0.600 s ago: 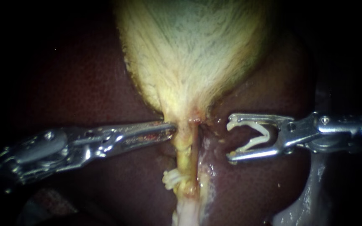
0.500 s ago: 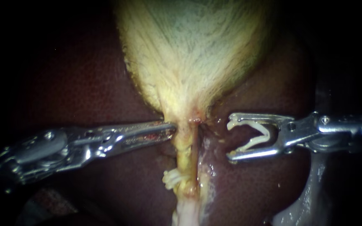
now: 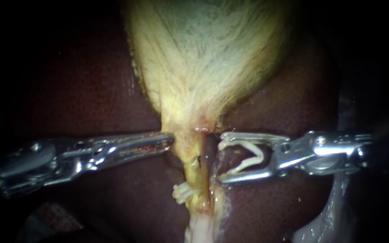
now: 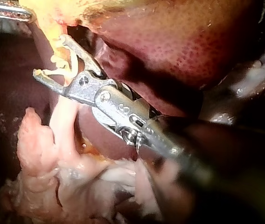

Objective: Clipping third clip left tube

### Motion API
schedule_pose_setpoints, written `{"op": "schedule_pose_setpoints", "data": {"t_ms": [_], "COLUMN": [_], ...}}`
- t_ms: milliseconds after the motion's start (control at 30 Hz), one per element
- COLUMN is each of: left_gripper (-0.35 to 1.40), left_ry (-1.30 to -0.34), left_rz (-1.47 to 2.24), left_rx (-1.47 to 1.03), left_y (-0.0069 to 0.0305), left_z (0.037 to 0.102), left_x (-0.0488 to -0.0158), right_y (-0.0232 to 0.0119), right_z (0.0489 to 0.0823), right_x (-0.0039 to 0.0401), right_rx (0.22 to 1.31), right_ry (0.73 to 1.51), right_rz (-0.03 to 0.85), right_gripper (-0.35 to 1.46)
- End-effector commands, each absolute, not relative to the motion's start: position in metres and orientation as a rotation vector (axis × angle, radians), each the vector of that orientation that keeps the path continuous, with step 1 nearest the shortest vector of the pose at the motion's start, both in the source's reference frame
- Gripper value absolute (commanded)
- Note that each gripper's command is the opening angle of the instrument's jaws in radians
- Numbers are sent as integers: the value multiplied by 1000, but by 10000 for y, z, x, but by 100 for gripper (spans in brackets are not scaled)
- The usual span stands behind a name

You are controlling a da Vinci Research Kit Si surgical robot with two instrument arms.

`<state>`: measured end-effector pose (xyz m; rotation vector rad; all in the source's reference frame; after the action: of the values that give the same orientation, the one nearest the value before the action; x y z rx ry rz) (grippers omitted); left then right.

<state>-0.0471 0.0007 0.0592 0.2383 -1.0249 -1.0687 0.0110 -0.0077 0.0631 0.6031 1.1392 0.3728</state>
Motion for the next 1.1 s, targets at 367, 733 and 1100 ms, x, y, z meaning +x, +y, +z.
{"op": "schedule_pose_setpoints", "data": {"t_ms": [367, 733, 1100], "left_gripper": [-35, -35, -35], "left_ry": [-1024, -1022, -1026], "left_rz": [-1074, -1079, -1070], "left_rx": [235, 235, 230], "left_y": [3, 6, 11], "left_z": [578, 568, 576], "left_x": [-475, -484, -501], "right_y": [-85, -104, -133], "right_z": [691, 725, 698], "right_x": [126, 141, 157], "right_rx": [621, 617, 806], "right_ry": [1126, 1113, 1094], "right_rz": [398, 408, 367], "right_gripper": [60, 60, 53]}}
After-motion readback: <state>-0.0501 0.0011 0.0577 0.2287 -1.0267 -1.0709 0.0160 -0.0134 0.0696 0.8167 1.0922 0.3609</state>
